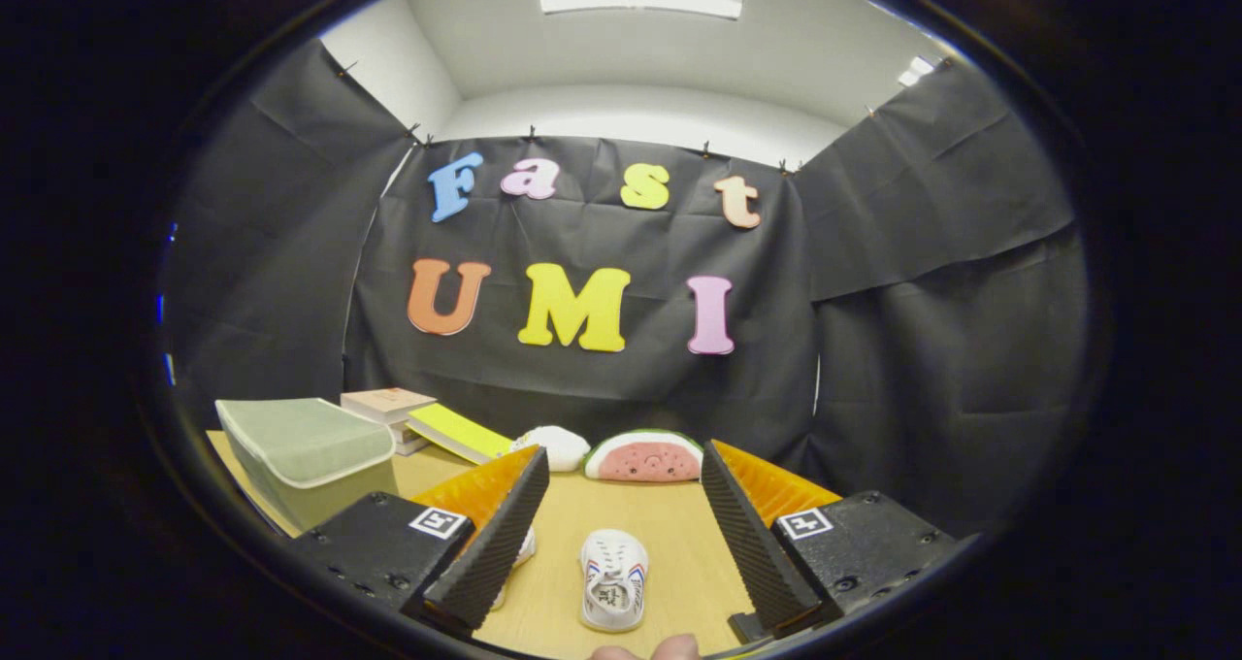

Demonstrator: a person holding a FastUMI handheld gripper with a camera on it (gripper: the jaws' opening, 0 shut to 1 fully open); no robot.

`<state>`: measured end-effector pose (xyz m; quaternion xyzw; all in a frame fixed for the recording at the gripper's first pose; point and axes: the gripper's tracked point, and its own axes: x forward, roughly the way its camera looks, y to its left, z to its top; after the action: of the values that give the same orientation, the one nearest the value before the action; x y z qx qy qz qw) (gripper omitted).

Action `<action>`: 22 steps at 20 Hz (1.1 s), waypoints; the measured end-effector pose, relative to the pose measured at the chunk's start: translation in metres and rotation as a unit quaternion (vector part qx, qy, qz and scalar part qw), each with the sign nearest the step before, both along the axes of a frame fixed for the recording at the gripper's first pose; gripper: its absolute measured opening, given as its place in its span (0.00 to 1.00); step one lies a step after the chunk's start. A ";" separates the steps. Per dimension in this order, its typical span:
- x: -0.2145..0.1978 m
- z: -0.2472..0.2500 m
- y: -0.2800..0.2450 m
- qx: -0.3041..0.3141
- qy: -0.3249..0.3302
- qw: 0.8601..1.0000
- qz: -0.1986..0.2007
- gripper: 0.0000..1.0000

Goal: Open the storage box then place both shoes into the box .Put the left shoe in first, then the right shoe, with the right side of both shoes facing outward in a uniform manner.

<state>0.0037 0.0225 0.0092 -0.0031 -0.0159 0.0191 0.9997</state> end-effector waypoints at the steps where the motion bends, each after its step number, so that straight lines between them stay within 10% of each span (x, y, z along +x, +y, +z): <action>1: 0.000 0.001 0.001 -0.003 0.000 1.000 -0.001 1.00; 14: 0.000 0.005 0.025 0.006 0.013 1.000 0.019 1.00; 22: 0.010 0.000 0.118 0.057 0.047 0.986 0.148 1.00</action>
<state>0.0133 0.1403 0.0095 0.0571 0.0299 0.1662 0.9840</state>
